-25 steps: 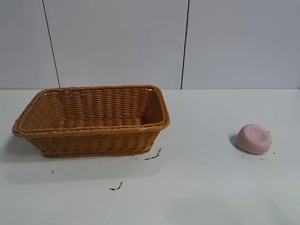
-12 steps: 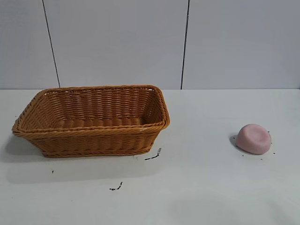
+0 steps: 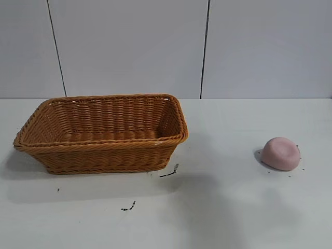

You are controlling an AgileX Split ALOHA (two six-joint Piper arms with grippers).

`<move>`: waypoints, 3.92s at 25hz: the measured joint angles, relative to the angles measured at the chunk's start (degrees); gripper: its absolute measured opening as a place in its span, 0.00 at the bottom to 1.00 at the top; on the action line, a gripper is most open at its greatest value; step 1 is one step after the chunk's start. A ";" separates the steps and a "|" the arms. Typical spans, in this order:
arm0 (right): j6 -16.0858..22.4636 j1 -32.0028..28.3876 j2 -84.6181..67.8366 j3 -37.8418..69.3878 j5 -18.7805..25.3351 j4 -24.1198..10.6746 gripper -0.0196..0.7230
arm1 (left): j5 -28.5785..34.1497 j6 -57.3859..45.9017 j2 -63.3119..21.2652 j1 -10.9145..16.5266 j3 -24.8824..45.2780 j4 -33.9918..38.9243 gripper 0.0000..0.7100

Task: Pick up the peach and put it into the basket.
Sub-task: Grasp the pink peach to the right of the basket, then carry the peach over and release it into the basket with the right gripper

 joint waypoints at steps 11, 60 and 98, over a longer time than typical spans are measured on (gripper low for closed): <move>-1.08 1.95 28.53 -18.18 5.36 0.00 0.96 | 0.00 0.00 0.00 0.00 0.00 0.00 0.98; 0.91 13.00 35.78 -55.41 18.79 -2.27 0.06 | 0.00 0.00 0.00 0.00 0.00 0.00 0.98; 0.44 34.63 56.57 -62.24 8.77 -0.27 0.95 | 0.00 0.00 0.00 0.00 0.00 0.00 0.98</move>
